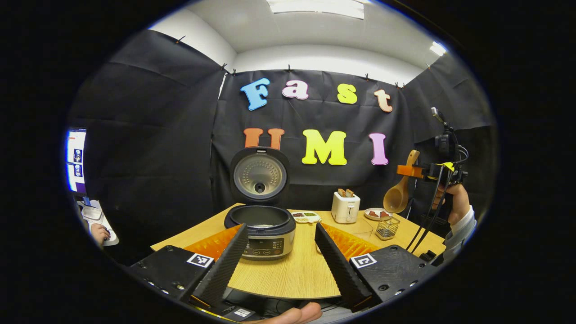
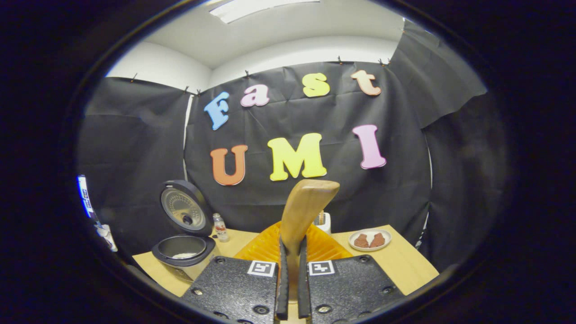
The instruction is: Close the left gripper, press the button to open the rice cooker; take a wooden spoon from the chopstick holder with the right hand, scoop a spoonful of rice and pour it into the rice cooker, then put the wooden spoon back into the chopstick holder.
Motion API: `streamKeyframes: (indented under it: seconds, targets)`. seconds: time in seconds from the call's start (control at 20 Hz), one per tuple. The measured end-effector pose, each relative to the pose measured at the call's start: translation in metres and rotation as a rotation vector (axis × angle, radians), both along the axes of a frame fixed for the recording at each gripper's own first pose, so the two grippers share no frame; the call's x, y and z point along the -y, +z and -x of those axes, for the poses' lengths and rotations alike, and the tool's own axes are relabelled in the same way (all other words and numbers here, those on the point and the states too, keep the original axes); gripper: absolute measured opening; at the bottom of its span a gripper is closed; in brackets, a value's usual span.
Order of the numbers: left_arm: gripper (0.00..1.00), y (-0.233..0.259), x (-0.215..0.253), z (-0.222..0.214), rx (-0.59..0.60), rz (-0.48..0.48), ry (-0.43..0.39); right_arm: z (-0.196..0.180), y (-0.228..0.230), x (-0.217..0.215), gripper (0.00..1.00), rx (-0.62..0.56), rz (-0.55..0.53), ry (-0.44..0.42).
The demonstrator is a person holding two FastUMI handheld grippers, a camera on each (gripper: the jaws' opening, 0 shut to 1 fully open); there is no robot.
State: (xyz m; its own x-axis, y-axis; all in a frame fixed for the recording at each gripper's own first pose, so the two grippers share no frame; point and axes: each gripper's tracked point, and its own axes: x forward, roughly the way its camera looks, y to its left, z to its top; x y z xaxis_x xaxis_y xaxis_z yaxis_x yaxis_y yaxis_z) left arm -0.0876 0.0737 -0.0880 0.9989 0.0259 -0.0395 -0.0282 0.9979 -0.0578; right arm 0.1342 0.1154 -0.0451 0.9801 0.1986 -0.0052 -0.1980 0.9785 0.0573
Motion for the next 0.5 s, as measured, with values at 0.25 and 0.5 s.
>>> streamKeyframes:
  seconds: [0.25,0.5]
  targets:
    - [0.95,-0.008,-0.011,0.002,-0.008,-0.002,0.008,-0.033,-0.043,-0.036,0.14,-0.056,0.036,0.021]
    - [0.95,-0.011,-0.02,-0.005,-0.014,-0.017,0.017,-0.083,-0.108,-0.05,0.14,-0.157,0.083,-0.008]
